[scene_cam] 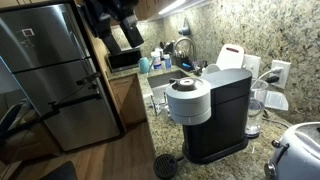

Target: Place the cup holder on the coffee machine

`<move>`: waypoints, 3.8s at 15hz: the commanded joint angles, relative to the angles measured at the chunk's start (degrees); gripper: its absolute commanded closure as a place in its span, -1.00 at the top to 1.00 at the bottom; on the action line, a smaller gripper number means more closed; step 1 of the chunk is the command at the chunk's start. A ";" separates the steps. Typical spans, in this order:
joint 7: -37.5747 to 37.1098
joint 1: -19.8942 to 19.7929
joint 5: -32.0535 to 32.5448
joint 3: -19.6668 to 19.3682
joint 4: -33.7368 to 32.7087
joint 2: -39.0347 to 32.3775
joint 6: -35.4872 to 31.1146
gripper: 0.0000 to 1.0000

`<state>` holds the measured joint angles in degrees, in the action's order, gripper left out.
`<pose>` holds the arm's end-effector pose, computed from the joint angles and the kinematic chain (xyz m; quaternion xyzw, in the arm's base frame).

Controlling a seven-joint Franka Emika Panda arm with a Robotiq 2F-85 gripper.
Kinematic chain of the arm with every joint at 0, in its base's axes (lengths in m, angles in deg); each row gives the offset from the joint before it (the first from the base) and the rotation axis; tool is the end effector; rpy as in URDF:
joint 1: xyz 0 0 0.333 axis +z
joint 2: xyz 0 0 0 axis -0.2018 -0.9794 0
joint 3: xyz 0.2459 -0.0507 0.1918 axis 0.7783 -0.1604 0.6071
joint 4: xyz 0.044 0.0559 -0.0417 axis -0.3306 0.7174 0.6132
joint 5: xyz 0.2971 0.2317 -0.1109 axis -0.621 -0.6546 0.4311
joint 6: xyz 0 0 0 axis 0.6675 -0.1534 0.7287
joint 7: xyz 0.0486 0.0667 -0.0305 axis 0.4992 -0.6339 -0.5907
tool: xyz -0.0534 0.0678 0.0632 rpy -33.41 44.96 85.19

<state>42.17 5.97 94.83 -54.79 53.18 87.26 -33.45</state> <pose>0.3829 -0.0839 0.5573 0.9909 0.0057 0.1015 0.0888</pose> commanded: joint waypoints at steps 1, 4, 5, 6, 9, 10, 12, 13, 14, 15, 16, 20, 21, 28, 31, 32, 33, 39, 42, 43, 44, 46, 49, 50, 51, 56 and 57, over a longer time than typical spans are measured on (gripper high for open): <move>-0.14 0.30 0.14 -0.21 -0.11 -0.02 0.14 1.00; -0.14 0.30 0.14 -0.21 -0.11 -0.02 0.14 1.00; -0.14 0.30 0.14 -0.21 -0.11 -0.02 0.14 1.00; -0.14 0.30 0.14 -0.21 -0.11 -0.02 0.14 1.00; -0.14 0.30 0.14 -0.21 -0.11 -0.02 0.14 1.00; -0.14 0.30 0.14 -0.21 -0.11 -0.02 0.14 1.00; -1.49 0.01 0.52 0.39 -0.20 -0.30 -0.56 1.00; -3.98 -0.32 0.91 1.46 -0.42 -1.49 -2.15 1.00; -3.96 -0.05 0.96 1.78 -0.73 -2.47 -2.22 1.00; -4.61 0.19 0.84 2.24 -0.90 -3.90 -2.84 1.00; -4.10 0.85 0.15 2.20 -0.79 -4.73 -3.06 1.00; -5.21 1.02 0.21 3.54 -1.66 -6.28 0.41 1.00; -0.14 0.30 0.14 -0.21 -0.11 -0.02 0.14 1.00; -1.66 0.17 0.57 0.48 0.17 -0.69 -0.64 1.00; -2.71 0.27 0.78 1.35 -1.96 -4.83 0.02 1.00; -3.31 0.24 1.00 1.78 -2.50 -6.13 0.07 1.00; -3.67 0.45 0.93 2.15 -3.27 -7.93 -0.01 1.00; -5.95 0.67 1.29 3.76 -8.20 -15.73 0.69 1.00; -7.00 -0.01 1.97 3.19 -10.56 -18.87 0.55 1.00; -6.79 -0.21 1.51 2.54 -11.31 -19.70 0.69 1.00; -7.37 -0.63 2.04 2.13 -11.82 -20.14 0.59 1.00; -7.88 -1.33 2.00 0.88 -12.92 -21.25 1.39 1.00; -9.20 -2.62 4.33 -0.32 -13.08 -22.46 1.69 1.00; -8.44 -2.87 4.58 -0.87 -13.03 -22.79 1.98 1.00; -7.59 -3.10 5.39 -1.25 -12.76 -23.00 2.53 1.00; 8.10 -2.09 -1.81 -4.68 -13.90 -25.91 8.54 1.00; 10.49 -2.15 -3.27 -5.05 -14.41 -26.60 10.27 1.00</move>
<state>45.22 3.18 95.40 -58.21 41.78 63.15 -28.31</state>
